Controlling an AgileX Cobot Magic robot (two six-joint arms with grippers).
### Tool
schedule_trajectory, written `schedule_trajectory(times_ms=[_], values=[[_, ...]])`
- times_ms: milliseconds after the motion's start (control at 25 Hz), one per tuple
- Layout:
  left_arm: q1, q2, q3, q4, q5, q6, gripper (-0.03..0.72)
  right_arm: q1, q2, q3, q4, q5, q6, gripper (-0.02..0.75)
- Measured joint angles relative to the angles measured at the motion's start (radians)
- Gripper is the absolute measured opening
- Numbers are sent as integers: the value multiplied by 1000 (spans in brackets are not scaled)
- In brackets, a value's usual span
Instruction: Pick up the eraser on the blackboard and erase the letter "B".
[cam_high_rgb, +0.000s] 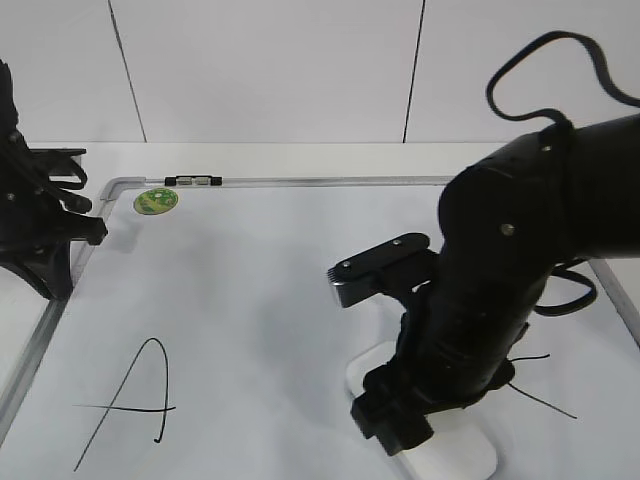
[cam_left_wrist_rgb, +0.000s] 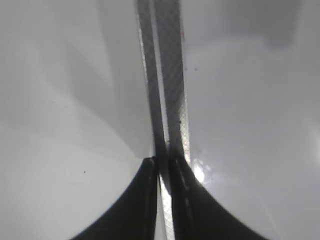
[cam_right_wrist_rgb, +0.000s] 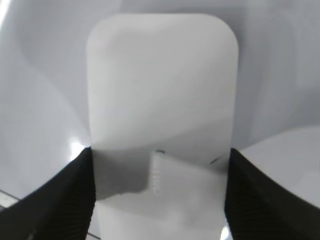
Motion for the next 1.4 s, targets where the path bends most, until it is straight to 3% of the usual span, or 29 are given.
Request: schedule_trajectory(times_ms=[240, 640, 1400], values=[[0, 0, 0, -2, 0, 0, 41, 61, 39, -74, 61, 0, -2, 529], [0, 0, 0, -4, 0, 0, 41, 34, -41, -131, 80, 31, 28, 529], [0, 0, 0, -4, 0, 0, 41, -526, -140, -131, -13, 145, -13, 529]])
